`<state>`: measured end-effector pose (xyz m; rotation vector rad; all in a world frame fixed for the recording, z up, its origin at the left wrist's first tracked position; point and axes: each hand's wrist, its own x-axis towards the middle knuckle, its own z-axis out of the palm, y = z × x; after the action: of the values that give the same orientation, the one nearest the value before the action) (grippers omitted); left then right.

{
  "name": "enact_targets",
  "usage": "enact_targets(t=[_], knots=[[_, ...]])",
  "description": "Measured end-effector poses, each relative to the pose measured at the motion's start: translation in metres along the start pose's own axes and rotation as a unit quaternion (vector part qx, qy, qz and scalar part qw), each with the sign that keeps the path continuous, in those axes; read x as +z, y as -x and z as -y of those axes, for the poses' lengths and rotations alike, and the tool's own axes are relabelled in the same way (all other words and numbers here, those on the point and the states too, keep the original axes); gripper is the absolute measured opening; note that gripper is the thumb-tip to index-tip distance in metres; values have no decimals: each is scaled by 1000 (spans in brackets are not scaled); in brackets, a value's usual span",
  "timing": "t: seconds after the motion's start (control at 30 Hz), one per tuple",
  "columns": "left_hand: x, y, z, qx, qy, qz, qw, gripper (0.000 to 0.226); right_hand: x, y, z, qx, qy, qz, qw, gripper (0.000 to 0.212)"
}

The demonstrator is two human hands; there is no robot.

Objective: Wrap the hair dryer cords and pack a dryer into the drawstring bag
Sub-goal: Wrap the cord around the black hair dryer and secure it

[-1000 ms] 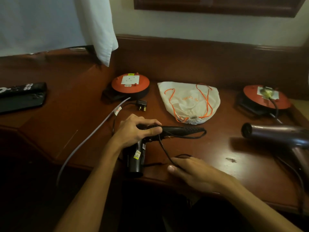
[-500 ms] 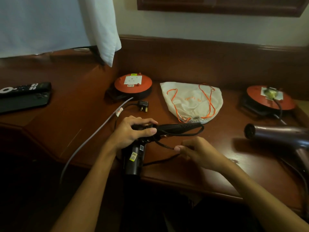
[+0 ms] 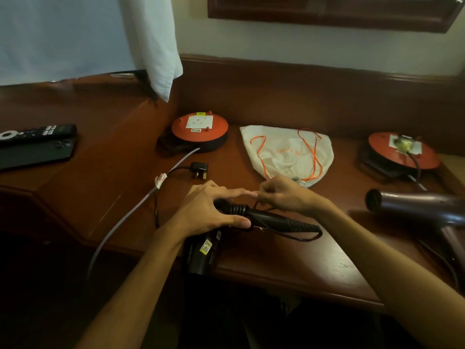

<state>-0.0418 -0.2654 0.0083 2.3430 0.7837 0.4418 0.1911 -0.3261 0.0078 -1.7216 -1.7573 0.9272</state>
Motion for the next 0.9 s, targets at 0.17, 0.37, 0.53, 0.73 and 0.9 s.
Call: enact_targets(t=[0.17,0.37,0.53,0.73,0.9], knots=[[0,-3,-3,-30,-93,39,994,81,-17,13,25,0,-51,64,997,26],[10,-14,-4,-39,-206,89,974,59,-9,20,38,-51,133,87,986,19],[17,-19,-14,-47,-260,119,957,48,10,22,32,-51,207,24,977,23],[19,-19,-20,-19,-298,147,943,46,12,26,30,-38,178,-22,983,23],[17,-24,-21,11,-310,170,935,45,15,27,26,-28,174,-33,984,21]])
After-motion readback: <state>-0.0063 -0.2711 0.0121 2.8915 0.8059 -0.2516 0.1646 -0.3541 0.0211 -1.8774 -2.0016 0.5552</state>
